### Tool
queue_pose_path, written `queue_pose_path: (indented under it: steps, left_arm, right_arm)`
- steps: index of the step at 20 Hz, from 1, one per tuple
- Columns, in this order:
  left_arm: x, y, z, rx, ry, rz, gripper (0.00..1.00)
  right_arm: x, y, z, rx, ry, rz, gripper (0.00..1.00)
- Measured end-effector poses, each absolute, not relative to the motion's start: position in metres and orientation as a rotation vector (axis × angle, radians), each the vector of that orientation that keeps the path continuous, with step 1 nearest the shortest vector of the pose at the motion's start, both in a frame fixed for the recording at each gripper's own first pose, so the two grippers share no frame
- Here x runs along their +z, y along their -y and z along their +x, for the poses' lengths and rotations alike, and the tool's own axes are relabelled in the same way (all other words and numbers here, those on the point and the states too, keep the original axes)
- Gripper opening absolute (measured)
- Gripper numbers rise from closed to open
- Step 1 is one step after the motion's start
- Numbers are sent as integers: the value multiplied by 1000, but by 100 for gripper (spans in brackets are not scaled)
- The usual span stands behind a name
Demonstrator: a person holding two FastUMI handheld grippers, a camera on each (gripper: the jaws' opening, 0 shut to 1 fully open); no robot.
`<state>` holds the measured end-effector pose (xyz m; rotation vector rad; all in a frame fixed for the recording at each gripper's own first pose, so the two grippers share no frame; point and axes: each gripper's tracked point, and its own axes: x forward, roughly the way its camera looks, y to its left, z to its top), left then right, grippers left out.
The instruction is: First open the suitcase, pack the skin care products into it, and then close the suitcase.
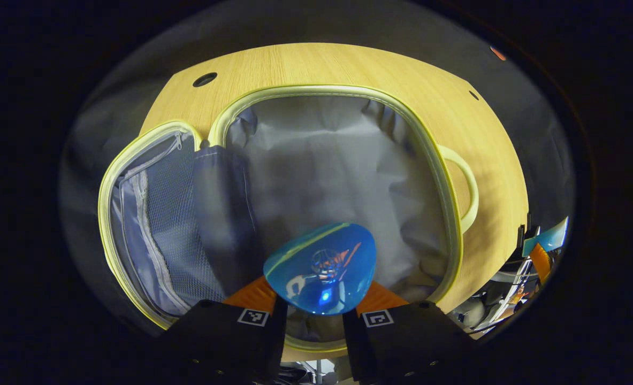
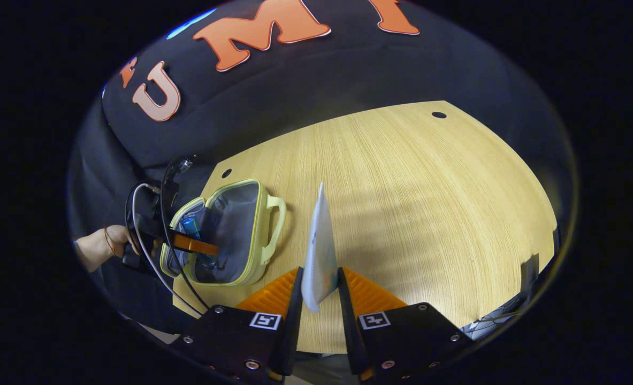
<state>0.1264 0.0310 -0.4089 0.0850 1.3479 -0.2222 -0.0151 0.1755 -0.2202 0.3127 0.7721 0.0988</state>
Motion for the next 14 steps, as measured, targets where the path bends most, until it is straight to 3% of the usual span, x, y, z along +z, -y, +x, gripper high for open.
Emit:
queue_pose_path:
  steps: [3, 5, 8, 14]
  left_arm:
    - [-411, -29, 128, -233, -1353, 69, 51]
    - [-405, -18, 132, -261, -1332, 53, 60]
    - [-387, -6, 129, -307, -1288, 49, 100]
    - [-314, 1, 112, -386, -1094, -38, 98]
  right_arm:
    - [-216, -180, -12, 96, -767, 302, 39]
    - [-214, -186, -9, 106, -769, 293, 39]
    - [-208, -196, -3, 127, -768, 281, 39]
    - [-164, -232, 25, 257, -766, 254, 39]
